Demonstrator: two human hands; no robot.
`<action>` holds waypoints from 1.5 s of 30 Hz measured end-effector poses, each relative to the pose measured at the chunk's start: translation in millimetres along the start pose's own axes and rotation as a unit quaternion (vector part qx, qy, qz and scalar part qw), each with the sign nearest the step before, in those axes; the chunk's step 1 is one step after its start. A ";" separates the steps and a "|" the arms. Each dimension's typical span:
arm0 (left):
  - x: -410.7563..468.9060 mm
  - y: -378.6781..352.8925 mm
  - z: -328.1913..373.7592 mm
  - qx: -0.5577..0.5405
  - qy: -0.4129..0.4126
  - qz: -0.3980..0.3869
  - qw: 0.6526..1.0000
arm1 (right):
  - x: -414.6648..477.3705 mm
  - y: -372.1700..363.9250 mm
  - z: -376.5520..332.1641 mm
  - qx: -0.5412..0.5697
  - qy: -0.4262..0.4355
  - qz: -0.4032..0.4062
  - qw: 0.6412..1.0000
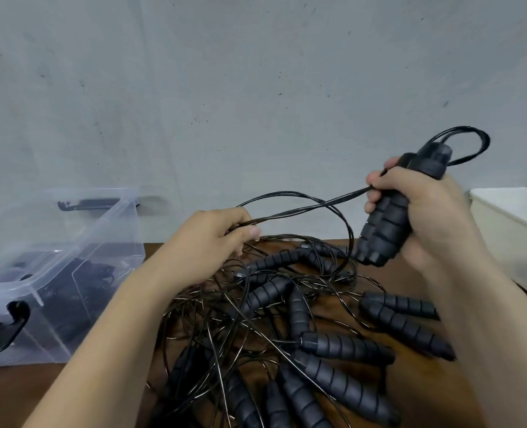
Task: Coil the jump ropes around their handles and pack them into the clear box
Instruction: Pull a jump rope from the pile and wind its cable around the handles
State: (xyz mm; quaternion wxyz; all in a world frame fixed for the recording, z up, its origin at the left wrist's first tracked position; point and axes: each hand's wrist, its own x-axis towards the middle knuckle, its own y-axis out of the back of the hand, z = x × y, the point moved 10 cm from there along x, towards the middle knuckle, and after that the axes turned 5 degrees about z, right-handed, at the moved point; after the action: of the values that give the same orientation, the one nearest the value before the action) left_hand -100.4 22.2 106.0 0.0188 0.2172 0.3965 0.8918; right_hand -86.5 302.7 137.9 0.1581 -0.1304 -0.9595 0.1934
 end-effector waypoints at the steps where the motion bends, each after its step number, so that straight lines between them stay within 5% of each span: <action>1: 0.3 2.4 -2.6 0.005 0.005 0.004 1.000 | 1.0 0.1 1.0 -0.002 -0.003 -0.001 1.000; 10: -1.9 1.1 15.8 -0.005 -0.035 0.019 0.999 | -34.5 -54.6 58.7 -0.163 -0.088 -0.170 0.968; 23: -12.2 -36.8 40.8 0.005 -0.088 -0.060 0.994 | -39.2 -51.7 69.1 -0.107 -0.037 -0.067 0.991; 34: -2.6 -16.6 1.7 0.018 -0.019 -0.055 0.998 | -2.5 -4.1 10.0 -0.014 0.020 0.019 1.000; 40: -0.6 -6.3 1.8 0.007 -0.015 -0.008 1.000 | -12.2 -22.8 34.5 -0.120 -0.044 -0.035 0.991; 45: -5.5 -20.9 22.6 0.047 -0.046 -0.022 0.998 | -39.8 -54.2 50.4 -0.183 -0.017 -0.107 0.977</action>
State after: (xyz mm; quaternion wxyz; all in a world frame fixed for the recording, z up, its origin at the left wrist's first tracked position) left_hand -89.2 51.2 102.4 0.0464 0.2494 0.4417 0.8605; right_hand -78.1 225.4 106.0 0.1349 -0.0506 -0.9896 -0.0017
